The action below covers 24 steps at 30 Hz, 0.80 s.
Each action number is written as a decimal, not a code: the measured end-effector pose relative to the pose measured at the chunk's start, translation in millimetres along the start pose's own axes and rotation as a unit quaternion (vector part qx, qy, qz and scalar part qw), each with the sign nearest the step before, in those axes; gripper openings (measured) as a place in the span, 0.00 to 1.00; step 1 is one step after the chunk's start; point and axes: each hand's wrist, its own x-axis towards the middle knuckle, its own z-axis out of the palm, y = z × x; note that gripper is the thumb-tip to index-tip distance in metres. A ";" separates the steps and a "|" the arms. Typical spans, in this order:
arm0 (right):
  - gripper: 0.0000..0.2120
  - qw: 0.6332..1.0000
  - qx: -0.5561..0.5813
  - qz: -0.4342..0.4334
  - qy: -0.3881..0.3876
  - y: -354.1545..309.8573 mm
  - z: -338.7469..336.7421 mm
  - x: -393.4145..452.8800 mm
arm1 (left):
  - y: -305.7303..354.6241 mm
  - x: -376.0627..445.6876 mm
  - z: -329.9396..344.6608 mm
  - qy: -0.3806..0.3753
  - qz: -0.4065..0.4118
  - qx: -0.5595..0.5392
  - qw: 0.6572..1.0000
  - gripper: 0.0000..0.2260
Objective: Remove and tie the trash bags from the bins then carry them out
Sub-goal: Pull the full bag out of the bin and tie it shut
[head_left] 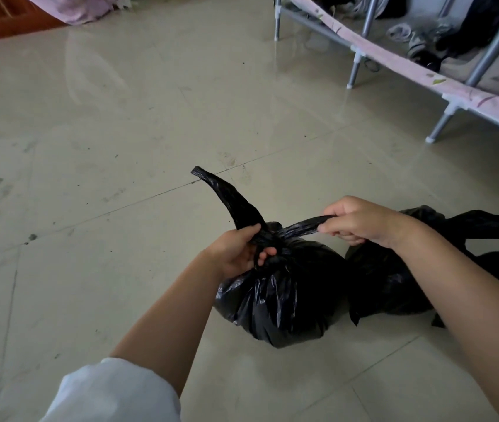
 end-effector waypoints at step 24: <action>0.18 0.989 0.041 -0.135 -0.046 -15.8 36.7 -15.8 | 10.6 0.8 7.5 -0.050 -0.032 -0.057 0.997 0.14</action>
